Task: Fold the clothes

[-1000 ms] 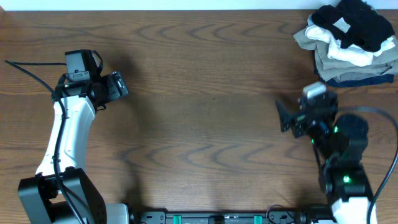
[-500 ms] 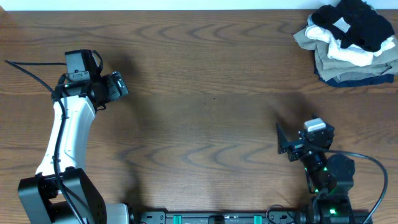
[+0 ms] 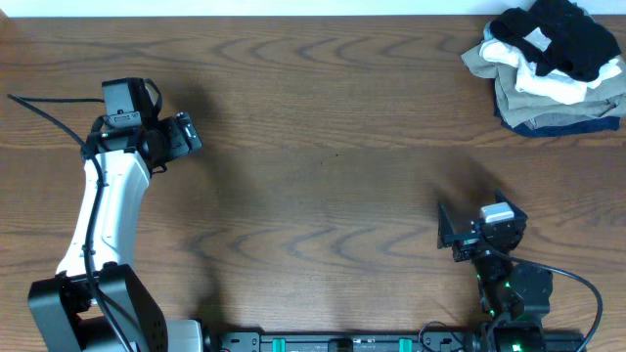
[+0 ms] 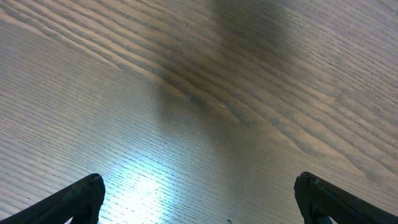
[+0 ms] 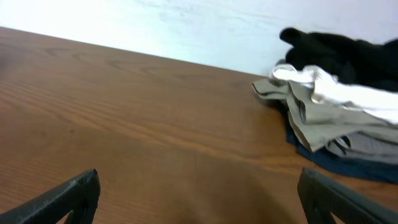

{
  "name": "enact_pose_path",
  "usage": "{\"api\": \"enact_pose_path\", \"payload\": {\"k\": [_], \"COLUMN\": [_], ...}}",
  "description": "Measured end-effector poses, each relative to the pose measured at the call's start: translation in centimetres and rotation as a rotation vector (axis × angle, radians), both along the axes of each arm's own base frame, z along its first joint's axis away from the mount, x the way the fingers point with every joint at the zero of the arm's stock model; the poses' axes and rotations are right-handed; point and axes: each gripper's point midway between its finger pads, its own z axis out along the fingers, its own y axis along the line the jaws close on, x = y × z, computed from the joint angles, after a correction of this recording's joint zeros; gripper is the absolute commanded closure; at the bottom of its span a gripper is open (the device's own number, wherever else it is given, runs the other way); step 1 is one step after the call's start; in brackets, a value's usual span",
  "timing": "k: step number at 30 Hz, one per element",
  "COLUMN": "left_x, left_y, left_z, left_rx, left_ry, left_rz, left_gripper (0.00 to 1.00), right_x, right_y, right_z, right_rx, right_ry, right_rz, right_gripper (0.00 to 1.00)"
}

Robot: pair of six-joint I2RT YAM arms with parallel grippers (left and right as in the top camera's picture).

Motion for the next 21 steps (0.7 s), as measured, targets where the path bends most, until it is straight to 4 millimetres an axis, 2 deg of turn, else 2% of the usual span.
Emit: {"api": "enact_pose_path", "payload": {"k": [7, 21], "left_x": [0.0, 0.0], "left_y": [0.0, 0.0], "left_z": [0.0, 0.0], "left_rx": [0.0, 0.0], "left_ry": [0.0, 0.0], "left_rz": [0.0, 0.0], "left_gripper": [0.02, 0.02], "right_x": [-0.3, -0.3], "right_y": [-0.3, -0.5], "right_z": [2.0, 2.0], "right_rx": [0.004, 0.003], "right_ry": [-0.089, -0.09], "right_rz": [-0.019, -0.026], "right_gripper": [0.01, 0.01]}}
